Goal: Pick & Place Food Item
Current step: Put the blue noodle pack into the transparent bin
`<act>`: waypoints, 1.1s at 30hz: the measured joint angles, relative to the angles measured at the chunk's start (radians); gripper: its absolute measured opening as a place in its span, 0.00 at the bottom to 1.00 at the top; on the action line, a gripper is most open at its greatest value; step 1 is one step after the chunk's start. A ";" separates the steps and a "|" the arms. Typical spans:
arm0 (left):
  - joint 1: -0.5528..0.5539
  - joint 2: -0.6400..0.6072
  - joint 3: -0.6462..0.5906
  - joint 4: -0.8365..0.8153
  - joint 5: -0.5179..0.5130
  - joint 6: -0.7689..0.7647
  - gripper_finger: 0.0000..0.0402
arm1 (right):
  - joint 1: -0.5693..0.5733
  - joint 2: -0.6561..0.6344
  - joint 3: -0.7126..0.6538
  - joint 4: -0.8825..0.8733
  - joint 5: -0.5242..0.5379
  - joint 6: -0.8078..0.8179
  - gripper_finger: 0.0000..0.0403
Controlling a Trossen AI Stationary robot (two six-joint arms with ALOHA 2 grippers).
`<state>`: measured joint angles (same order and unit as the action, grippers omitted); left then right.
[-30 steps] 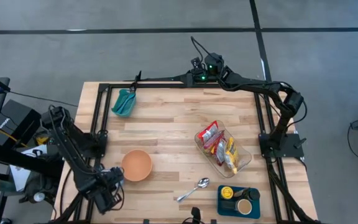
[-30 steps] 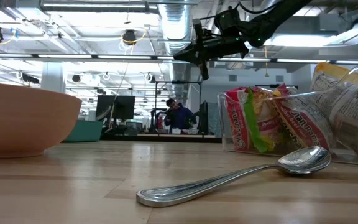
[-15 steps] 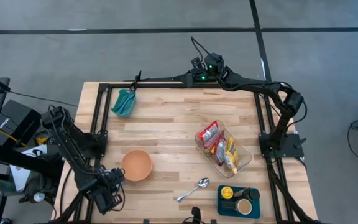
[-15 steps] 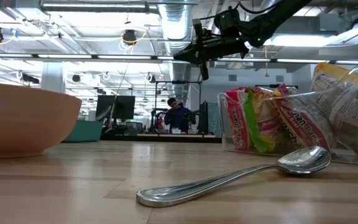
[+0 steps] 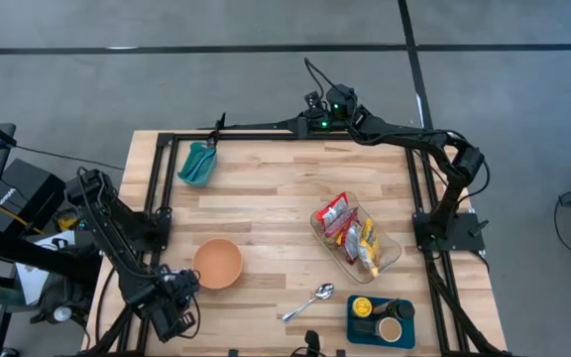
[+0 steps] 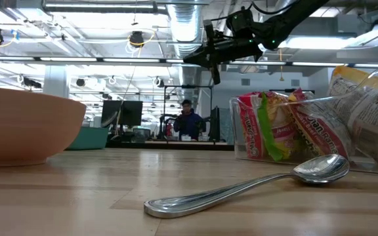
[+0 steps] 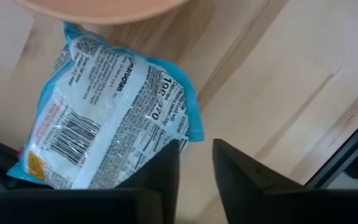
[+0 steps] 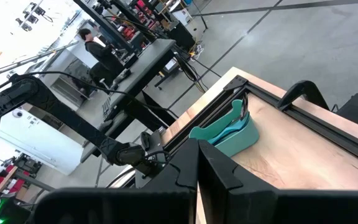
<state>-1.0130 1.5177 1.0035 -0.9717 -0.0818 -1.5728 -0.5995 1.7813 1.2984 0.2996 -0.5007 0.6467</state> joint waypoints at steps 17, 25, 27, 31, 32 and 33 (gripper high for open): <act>0.065 0.000 -0.085 0.059 0.044 0.073 0.35 | 0.000 0.000 0.000 0.000 0.000 0.000 0.00; 0.072 0.000 -0.096 0.103 0.053 0.073 0.29 | 0.000 0.000 0.000 -0.001 0.000 0.000 0.00; 0.072 0.000 -0.096 0.101 0.053 0.073 0.27 | 0.000 0.000 0.000 -0.001 0.000 0.000 0.00; 0.072 0.000 -0.097 0.099 0.053 0.073 0.24 | 0.003 0.000 0.000 -0.001 0.000 0.000 0.00; 0.072 0.000 -0.097 0.097 0.053 0.074 0.24 | 0.004 0.000 0.000 -0.001 0.000 0.000 0.00; 0.072 0.000 -0.097 0.092 0.053 0.074 0.23 | 0.005 0.000 0.000 -0.001 0.000 0.000 0.00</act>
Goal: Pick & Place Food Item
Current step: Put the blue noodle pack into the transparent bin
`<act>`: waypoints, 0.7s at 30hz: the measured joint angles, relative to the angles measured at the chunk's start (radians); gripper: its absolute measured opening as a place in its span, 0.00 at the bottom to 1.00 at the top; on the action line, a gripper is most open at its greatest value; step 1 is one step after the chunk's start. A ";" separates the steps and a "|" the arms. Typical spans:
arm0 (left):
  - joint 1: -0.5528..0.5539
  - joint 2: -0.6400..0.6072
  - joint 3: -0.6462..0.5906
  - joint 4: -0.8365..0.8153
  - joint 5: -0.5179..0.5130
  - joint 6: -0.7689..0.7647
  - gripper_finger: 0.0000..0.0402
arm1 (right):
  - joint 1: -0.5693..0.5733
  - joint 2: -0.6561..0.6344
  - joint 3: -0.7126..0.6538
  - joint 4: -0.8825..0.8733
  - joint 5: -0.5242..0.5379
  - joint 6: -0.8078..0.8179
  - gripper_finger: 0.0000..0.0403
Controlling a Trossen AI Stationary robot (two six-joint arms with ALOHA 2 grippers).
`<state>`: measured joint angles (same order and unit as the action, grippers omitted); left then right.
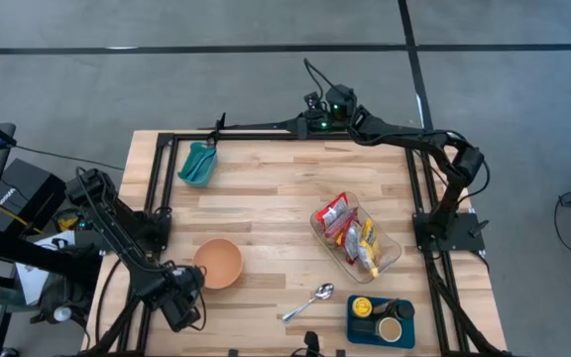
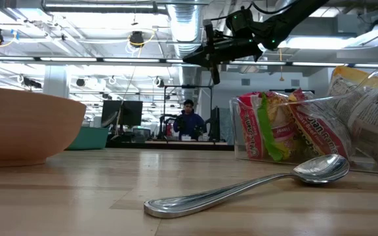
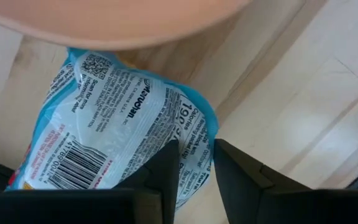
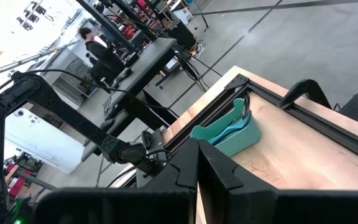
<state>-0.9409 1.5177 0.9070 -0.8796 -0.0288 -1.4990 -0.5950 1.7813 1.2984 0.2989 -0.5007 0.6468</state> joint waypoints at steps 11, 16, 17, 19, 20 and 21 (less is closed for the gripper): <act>0.000 0.000 0.000 -0.022 0.000 0.000 0.06 | 0.000 0.000 0.000 0.000 0.000 0.000 0.00; 0.000 0.000 0.000 -0.021 0.000 0.000 0.01 | 0.000 0.000 0.000 0.000 0.000 0.000 0.00; 0.000 0.000 0.000 -0.021 0.000 0.000 0.01 | 0.000 0.000 0.000 0.000 0.000 0.000 0.00; 0.000 0.000 0.000 -0.021 0.000 0.000 0.01 | 0.000 0.000 0.000 0.000 0.000 0.000 0.00; 0.000 0.000 0.000 -0.021 0.000 0.000 0.00 | 0.000 0.000 0.000 0.000 0.000 0.000 0.00; 0.000 0.000 0.000 -0.021 0.000 0.000 0.00 | 0.000 0.000 0.000 0.000 0.000 0.000 0.00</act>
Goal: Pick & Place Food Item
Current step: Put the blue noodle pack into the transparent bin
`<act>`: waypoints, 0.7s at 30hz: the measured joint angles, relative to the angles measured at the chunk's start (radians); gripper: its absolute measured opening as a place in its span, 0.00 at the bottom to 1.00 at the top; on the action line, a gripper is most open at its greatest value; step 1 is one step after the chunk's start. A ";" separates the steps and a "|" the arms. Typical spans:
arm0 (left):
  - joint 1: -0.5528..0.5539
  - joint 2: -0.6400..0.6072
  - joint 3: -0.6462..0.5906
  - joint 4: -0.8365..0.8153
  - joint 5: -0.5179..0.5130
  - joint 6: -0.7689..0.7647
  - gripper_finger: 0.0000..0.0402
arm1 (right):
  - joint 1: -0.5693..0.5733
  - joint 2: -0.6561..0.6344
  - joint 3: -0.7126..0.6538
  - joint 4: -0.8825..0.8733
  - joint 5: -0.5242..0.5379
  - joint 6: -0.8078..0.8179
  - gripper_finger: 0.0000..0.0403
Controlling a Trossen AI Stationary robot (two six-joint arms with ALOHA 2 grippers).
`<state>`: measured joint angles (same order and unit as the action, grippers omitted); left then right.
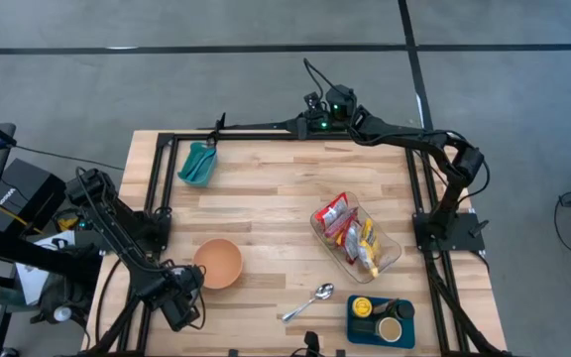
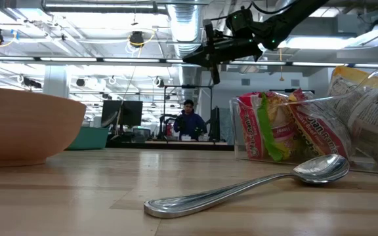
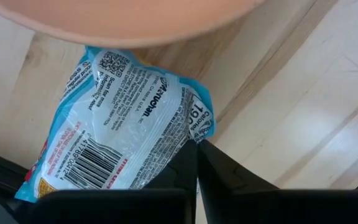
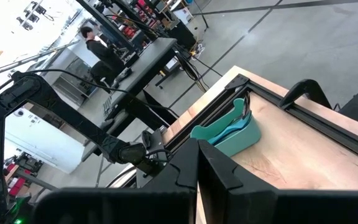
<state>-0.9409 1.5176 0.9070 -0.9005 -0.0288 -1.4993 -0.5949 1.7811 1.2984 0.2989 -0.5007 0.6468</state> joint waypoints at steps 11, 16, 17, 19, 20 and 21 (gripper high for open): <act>0.000 -0.149 0.011 0.010 -0.002 0.001 0.00 | 0.000 0.000 0.000 0.000 0.000 0.000 0.00; 0.000 -0.263 0.011 0.011 -0.033 0.002 0.00 | 0.000 0.000 0.000 0.000 0.000 0.000 0.00; 0.000 -0.284 0.011 0.011 -0.046 0.003 0.00 | 0.000 0.000 0.000 0.000 0.000 0.000 0.00; 0.000 -0.322 0.011 0.011 -0.074 0.003 0.00 | 0.000 0.000 0.000 0.000 0.000 0.000 0.00; 0.000 -0.341 0.011 0.011 -0.085 0.003 0.00 | 0.000 0.000 0.000 0.000 0.000 0.000 0.00; 0.000 -0.359 0.011 0.011 -0.098 0.003 0.00 | 0.000 0.000 0.000 0.000 0.000 0.000 0.00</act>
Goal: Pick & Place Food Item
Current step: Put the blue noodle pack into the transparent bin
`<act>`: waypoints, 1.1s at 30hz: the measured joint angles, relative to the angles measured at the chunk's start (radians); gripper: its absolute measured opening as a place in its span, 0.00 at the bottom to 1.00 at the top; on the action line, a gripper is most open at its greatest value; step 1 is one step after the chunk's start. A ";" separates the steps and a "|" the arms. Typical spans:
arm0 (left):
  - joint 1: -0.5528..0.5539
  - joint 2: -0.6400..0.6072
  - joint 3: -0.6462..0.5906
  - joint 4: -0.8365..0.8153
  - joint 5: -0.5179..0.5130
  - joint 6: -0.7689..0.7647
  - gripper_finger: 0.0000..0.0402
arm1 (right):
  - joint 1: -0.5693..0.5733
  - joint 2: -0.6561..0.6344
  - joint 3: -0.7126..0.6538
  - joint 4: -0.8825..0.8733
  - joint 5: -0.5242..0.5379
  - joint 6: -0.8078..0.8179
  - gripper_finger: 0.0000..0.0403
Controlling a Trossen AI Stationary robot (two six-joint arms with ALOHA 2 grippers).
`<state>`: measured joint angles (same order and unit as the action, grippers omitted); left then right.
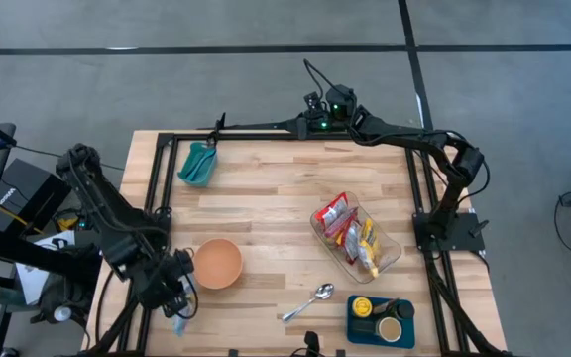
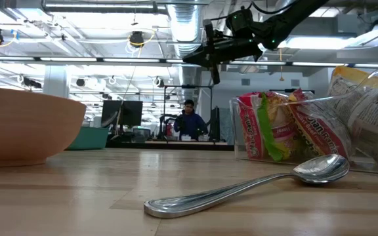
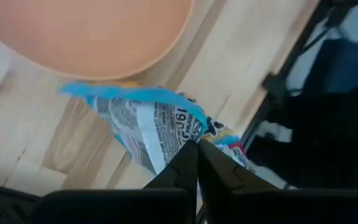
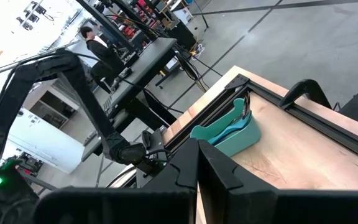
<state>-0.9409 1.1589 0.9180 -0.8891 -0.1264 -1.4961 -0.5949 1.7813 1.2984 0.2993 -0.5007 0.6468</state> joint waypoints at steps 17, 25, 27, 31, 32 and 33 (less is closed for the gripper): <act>0.000 -0.250 0.000 0.125 -0.192 0.203 0.00 | 0.000 0.000 0.000 0.000 0.000 0.000 0.00; 0.000 -0.360 0.001 0.259 -0.604 0.526 0.00 | 0.000 0.000 0.000 0.000 0.000 0.000 0.00; 0.000 -0.376 0.001 0.290 -0.724 0.627 0.00 | 0.000 0.000 0.000 0.000 0.000 0.000 0.00; 0.000 -0.394 0.002 0.347 -0.935 0.850 0.00 | 0.000 0.000 0.000 0.000 0.000 0.000 0.00; 0.000 -0.394 0.002 0.354 -0.977 0.899 0.00 | 0.000 0.000 0.000 0.000 0.000 0.000 0.00; 0.000 -0.394 0.002 0.364 -1.012 0.951 0.00 | 0.000 0.000 0.000 0.000 0.000 0.000 0.00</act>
<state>-0.9411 0.7647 0.9195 -0.5249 -1.1381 -0.5446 -0.5949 1.7811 1.2984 0.2993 -0.5008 0.6473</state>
